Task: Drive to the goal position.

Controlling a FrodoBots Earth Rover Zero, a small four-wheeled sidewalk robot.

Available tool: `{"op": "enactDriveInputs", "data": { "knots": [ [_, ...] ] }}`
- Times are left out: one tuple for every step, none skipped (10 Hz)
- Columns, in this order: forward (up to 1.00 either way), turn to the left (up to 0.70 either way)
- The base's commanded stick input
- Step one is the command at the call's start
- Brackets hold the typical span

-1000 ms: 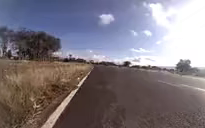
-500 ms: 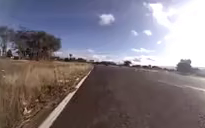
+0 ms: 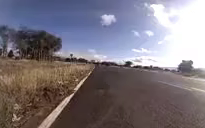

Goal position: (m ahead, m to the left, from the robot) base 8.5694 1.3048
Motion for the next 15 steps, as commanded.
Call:
{"op": "enactDriveInputs", "data": {
  "knots": [
    [0.0,0.0],
    [0.0,0.0],
    [0.0,0.0],
    [0.0,0.0],
    [0.0,0.0],
    [0.0,0.0],
    [0.0,0.0],
    [0.45,0.0],
    [0.45,0.0],
    [0.45,0.0],
    [0.45,0.0],
    [0.45,0.0],
    [0.45,0.0],
    [0.45,0.0],
    [0.45,0.0]
  ]
}}
